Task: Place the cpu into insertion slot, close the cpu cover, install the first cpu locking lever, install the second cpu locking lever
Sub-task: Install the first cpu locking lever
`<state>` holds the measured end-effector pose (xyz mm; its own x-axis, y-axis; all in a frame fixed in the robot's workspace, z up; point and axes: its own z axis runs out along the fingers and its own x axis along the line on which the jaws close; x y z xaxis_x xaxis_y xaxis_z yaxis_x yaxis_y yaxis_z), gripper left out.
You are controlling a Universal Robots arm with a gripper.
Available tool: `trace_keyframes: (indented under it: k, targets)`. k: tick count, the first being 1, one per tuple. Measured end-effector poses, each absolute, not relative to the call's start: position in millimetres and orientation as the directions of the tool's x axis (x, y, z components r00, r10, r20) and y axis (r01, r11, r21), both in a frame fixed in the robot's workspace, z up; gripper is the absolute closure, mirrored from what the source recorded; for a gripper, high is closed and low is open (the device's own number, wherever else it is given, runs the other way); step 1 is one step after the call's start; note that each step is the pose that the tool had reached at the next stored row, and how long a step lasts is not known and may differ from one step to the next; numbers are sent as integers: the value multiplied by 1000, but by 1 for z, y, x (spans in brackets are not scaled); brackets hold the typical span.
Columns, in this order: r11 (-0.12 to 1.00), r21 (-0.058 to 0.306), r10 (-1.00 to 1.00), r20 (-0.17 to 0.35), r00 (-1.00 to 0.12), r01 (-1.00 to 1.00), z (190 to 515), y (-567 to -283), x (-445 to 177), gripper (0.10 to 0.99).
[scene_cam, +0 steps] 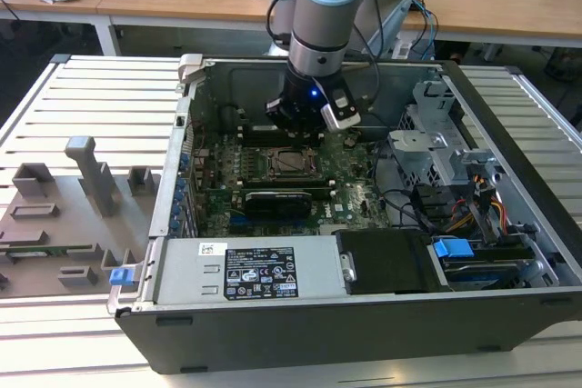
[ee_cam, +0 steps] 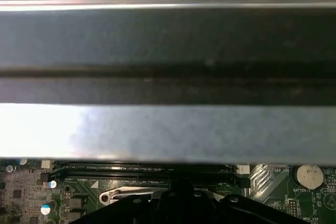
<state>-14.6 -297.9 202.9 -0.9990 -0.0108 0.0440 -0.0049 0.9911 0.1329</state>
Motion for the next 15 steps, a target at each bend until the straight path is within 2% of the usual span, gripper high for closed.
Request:
trace_keyframes:
  k: [15]
  targets:
    - [993,116,-10,44,-999,-5,204,-299,-14,980]
